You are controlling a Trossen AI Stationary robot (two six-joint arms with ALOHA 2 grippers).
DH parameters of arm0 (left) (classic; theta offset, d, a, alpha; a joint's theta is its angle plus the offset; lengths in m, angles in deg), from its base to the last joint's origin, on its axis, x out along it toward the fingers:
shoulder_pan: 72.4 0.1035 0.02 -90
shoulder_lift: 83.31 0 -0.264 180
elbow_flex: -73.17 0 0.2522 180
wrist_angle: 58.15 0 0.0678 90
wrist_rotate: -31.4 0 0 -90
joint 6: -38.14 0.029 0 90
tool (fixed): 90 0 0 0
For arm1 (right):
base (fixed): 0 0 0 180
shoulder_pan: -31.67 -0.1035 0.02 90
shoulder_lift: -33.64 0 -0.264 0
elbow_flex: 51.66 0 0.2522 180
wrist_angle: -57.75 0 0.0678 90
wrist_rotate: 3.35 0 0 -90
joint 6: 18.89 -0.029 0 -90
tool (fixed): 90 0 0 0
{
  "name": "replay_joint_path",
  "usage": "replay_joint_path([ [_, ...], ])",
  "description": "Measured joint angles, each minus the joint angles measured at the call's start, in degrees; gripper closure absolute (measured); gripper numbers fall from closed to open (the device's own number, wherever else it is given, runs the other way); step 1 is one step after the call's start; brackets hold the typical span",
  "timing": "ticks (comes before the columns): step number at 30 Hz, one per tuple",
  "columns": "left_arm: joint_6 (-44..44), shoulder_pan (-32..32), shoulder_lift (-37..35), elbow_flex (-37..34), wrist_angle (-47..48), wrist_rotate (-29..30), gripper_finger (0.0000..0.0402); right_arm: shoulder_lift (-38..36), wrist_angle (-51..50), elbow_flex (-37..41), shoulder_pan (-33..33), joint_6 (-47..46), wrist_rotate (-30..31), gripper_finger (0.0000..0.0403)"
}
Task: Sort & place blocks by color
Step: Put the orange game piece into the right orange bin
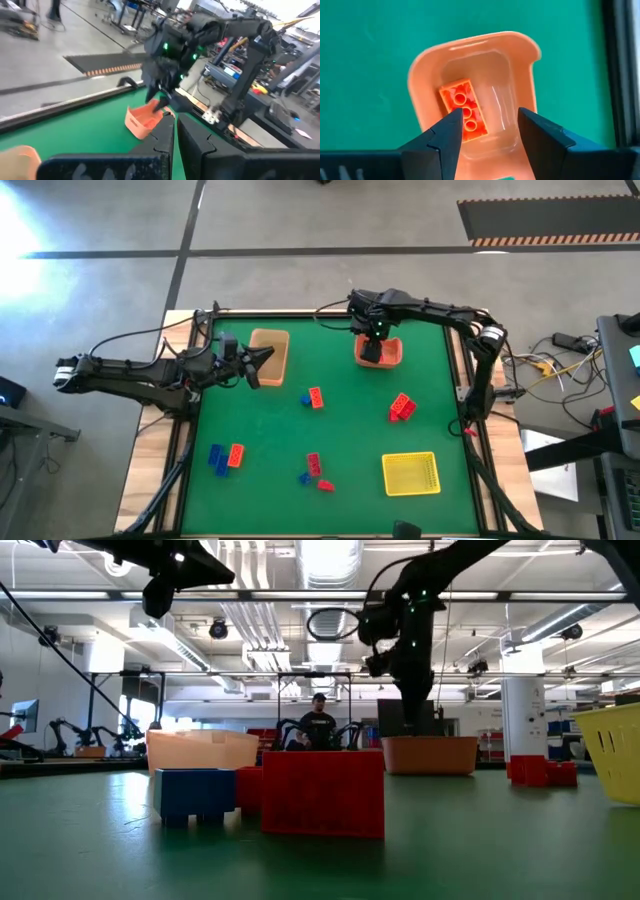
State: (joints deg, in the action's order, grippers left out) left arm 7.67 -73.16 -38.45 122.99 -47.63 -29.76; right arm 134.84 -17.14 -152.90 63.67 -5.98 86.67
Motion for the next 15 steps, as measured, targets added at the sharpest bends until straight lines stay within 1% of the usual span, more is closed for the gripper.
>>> replay_joint_path([
  [3,-5.21,-0.07,-0.02,0.02,3.86,-1.43,0.0395,-3.34,0.11,-0.02,-0.74,-3.74,-0.04,0.0231],
  [6,-13.10,-0.04,0.00,0.02,11.77,-3.82,0.0395,-6.88,0.41,-0.02,-1.84,-6.91,-0.01,0.0237],
  [8,-19.08,0.00,0.00,0.02,17.66,-7.57,0.0395,-9.26,1.22,-0.02,-2.68,-9.24,-0.04,0.0241],
  [12,-30.86,-0.27,0.70,0.02,29.11,-17.25,0.0395,-13.70,4.98,-0.02,-4.53,-13.77,-0.01,0.0249],
  [15,-36.94,-1.07,2.10,0.02,36.28,-24.06,0.0395,-16.33,9.12,-0.02,-5.97,-16.35,0.03,0.0256],
])
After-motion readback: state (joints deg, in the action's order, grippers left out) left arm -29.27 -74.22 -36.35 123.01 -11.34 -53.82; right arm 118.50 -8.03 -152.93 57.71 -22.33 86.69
